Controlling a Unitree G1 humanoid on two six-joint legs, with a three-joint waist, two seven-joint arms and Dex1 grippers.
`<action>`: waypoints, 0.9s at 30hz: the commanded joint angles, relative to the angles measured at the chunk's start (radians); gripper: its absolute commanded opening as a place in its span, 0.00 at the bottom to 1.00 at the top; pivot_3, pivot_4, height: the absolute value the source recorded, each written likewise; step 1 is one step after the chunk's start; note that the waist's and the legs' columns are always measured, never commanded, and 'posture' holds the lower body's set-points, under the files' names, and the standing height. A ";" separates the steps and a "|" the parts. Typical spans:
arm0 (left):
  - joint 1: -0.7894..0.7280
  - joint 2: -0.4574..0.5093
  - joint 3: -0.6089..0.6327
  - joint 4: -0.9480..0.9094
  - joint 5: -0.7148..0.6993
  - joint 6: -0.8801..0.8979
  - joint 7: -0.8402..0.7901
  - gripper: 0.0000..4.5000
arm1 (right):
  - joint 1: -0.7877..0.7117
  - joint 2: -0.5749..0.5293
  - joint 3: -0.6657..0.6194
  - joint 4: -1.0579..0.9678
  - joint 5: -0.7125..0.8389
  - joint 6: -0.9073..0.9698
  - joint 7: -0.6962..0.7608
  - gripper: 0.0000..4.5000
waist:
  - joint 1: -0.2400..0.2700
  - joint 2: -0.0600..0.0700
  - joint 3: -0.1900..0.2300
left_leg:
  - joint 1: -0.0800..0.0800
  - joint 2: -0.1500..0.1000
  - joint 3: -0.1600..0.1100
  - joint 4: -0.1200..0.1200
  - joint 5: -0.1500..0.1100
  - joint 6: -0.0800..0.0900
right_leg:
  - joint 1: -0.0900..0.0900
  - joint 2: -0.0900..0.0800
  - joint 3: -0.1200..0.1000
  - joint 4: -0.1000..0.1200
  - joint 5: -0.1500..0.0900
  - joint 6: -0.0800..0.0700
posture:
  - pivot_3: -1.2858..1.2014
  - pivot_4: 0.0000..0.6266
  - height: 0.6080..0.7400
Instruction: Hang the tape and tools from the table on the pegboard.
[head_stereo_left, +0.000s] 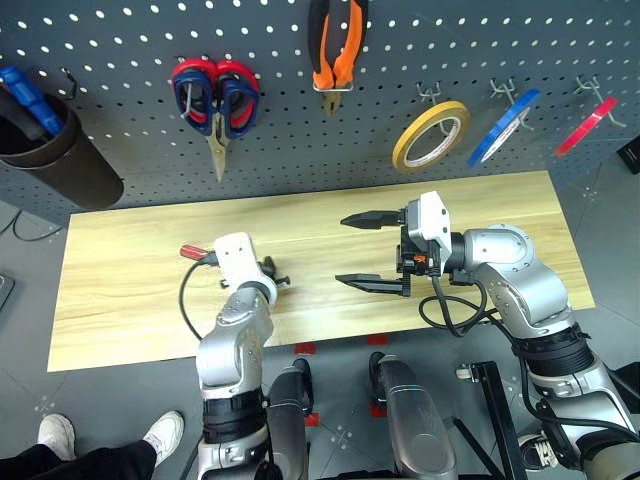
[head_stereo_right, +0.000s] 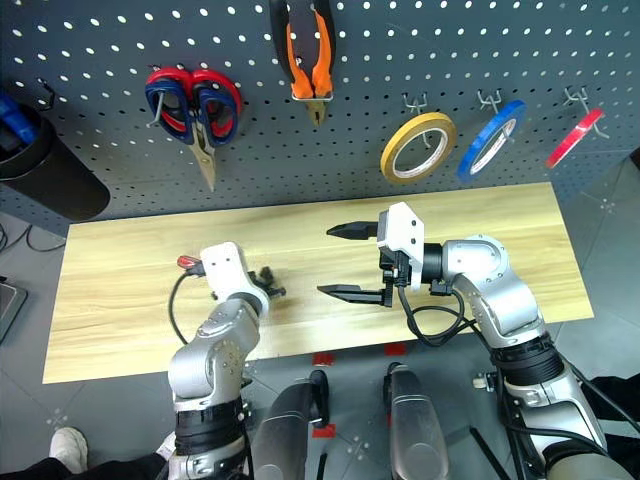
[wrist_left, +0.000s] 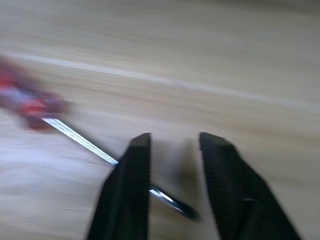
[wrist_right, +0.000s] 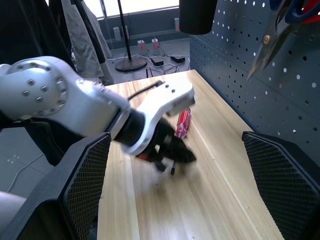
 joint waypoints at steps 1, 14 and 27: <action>0.028 -0.076 0.026 0.021 -0.024 -0.036 0.048 0.03 | -0.005 0.002 -0.013 -0.022 0.006 0.000 -0.004 1.00 | 0.000 0.000 0.000 | 0.000 0.000 0.000 0.000 0.000 0.000 | 0.000 0.000 0.000 0.000 0.000 0.000 | 0.47 0.74 1.00; 0.088 -0.098 0.063 -0.064 -0.180 0.088 0.185 0.00 | -0.010 0.014 -0.017 -0.013 0.002 0.010 -0.031 1.00 | -0.001 0.000 0.000 | 0.001 0.000 0.000 0.000 0.000 0.000 | 0.000 0.000 0.000 0.000 0.000 0.000 | 0.46 0.75 1.00; 0.132 -0.041 0.110 -0.164 -0.214 0.216 0.214 0.00 | -0.021 0.025 -0.016 0.006 0.004 0.010 -0.045 1.00 | 0.001 0.000 0.000 | 0.001 0.000 0.001 0.000 0.000 0.000 | 0.000 0.000 0.000 0.000 0.000 0.000 | 0.47 0.74 1.00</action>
